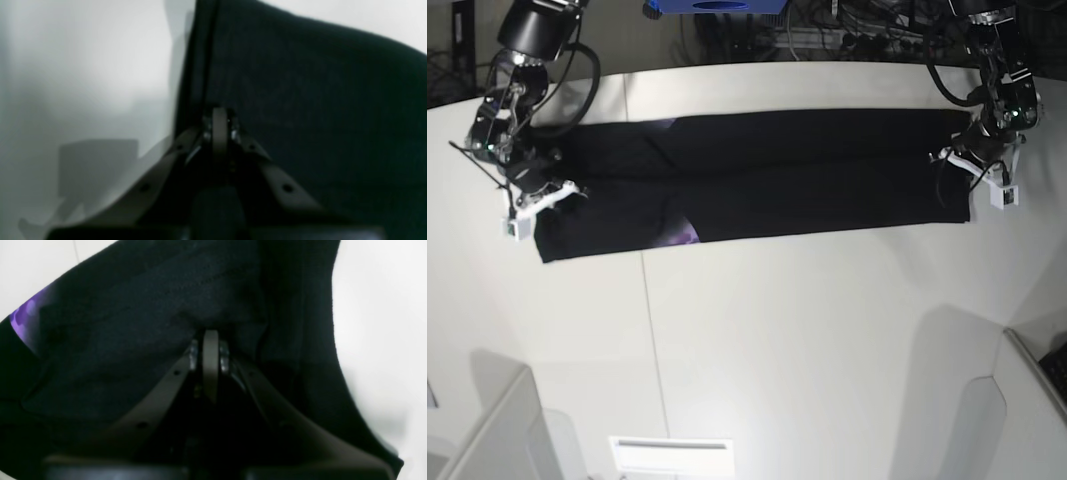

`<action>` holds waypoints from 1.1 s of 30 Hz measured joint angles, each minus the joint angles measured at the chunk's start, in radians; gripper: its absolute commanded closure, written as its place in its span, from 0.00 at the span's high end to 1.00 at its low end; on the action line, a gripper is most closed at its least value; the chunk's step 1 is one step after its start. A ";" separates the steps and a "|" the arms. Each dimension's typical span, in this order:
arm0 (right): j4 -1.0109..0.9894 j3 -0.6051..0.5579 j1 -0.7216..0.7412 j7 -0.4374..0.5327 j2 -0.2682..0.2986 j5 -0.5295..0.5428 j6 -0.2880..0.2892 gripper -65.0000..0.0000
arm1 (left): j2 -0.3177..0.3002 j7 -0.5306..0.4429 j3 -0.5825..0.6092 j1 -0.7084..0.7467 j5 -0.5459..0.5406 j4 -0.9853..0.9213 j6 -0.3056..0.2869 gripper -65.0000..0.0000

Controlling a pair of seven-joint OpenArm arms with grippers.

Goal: Fold the T-shirt properly
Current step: 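Move both grippers to the ends of the folded strip and grasp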

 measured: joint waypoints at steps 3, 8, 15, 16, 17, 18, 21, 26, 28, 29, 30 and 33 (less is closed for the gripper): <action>-0.041 0.000 0.043 -0.002 0.002 -0.004 0.000 0.00 | -0.002 -0.005 0.000 -0.046 -0.005 -0.045 0.002 0.00; -0.112 0.000 0.107 0.010 0.002 -0.004 0.000 0.00 | -0.004 -0.009 0.000 -0.126 -0.008 -0.119 0.000 0.00; -0.204 0.000 0.171 0.079 0.004 -0.004 0.000 0.00 | -0.010 -0.030 0.107 -0.233 0.003 -0.200 0.014 0.00; -0.202 0.000 0.170 0.082 0.004 -0.005 0.000 0.00 | -0.010 -0.027 0.109 -0.245 0.003 -0.206 0.014 0.00; -0.201 0.000 0.168 0.093 0.004 -0.005 0.000 0.00 | -0.009 -0.020 0.111 -0.251 0.003 -0.208 0.014 0.00; -0.193 -0.001 0.166 0.096 0.003 -0.008 0.000 0.00 | -0.007 -0.014 0.109 -0.254 0.003 -0.204 0.014 0.00; -0.134 -0.003 0.150 0.073 -0.011 -0.037 -0.012 0.00 | -0.005 0.001 0.105 -0.237 0.009 -0.165 0.015 0.00; 0.014 -0.003 0.084 0.042 -0.011 -0.056 -0.024 0.00 | -0.004 0.004 0.065 -0.209 0.003 -0.065 0.014 0.00; 0.083 -0.004 0.074 0.043 -0.011 -0.056 -0.024 0.00 | -0.005 0.010 0.019 -0.184 0.000 -0.015 0.011 0.00; 0.119 -0.004 0.068 0.051 -0.016 -0.052 -0.024 0.00 | -0.006 0.034 -0.006 -0.173 0.003 0.011 0.020 0.00; 0.154 -0.003 0.059 0.058 -0.024 -0.051 -0.025 0.00 | -0.006 0.080 -0.033 -0.164 0.005 0.039 0.016 0.00; 0.255 -0.009 0.008 0.049 -0.044 -0.045 -0.019 0.00 | 0.006 0.153 -0.115 -0.146 0.004 0.148 0.011 0.00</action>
